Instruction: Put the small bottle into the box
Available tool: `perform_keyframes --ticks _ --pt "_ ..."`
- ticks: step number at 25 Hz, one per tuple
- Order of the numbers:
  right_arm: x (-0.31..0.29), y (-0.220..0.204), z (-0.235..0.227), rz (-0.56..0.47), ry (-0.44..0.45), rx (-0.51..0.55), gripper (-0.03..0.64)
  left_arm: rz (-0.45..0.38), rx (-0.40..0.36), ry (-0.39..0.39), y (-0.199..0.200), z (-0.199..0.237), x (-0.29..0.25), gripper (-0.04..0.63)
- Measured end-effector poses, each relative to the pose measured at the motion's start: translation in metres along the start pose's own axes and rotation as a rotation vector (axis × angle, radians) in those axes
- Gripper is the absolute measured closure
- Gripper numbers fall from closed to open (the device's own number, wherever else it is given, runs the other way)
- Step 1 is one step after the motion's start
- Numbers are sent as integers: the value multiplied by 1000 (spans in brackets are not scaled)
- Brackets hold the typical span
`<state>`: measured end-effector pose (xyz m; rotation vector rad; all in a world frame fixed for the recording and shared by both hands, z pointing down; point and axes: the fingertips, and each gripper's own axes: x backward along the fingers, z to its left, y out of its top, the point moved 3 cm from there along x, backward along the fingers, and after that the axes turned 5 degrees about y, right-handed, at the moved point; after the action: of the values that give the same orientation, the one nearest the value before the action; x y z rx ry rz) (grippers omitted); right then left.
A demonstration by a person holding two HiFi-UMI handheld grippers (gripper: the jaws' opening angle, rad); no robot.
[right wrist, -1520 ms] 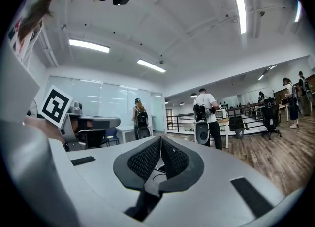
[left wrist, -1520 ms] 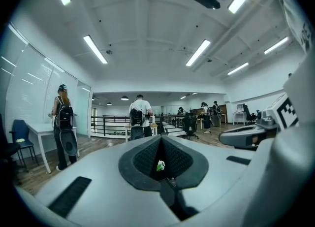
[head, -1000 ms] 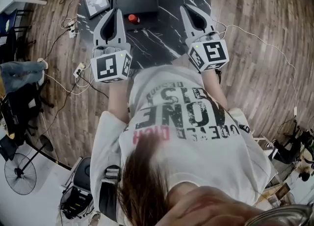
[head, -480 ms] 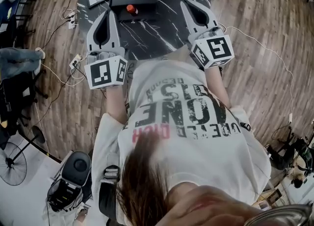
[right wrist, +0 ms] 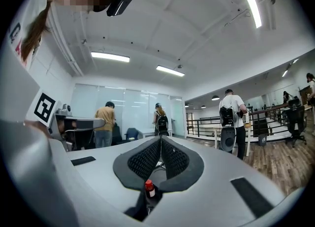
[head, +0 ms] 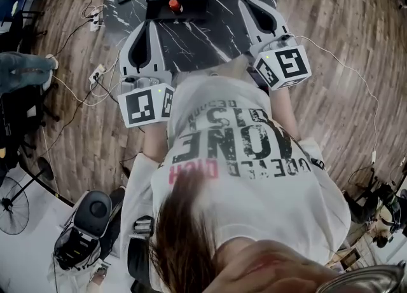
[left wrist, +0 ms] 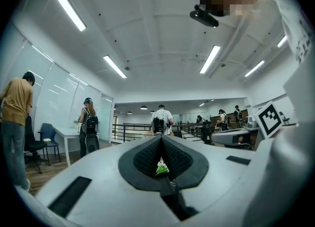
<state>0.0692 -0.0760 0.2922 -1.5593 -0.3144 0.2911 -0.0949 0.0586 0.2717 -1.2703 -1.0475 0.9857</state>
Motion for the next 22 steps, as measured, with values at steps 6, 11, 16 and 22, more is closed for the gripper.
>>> perform_keyframes --ticks 6,11,16,22 --pt "-1 4 10 2 19 8 615 11 19 -7 0 -1 8 592" --pt "1 3 20 6 20 9 615 28 31 -4 -2 -1 18 592" --pt "2 1 31 7 48 13 614 23 28 33 2 7 26 592" --pt "4 -2 31 7 61 12 614 33 42 78 0 13 39 592"
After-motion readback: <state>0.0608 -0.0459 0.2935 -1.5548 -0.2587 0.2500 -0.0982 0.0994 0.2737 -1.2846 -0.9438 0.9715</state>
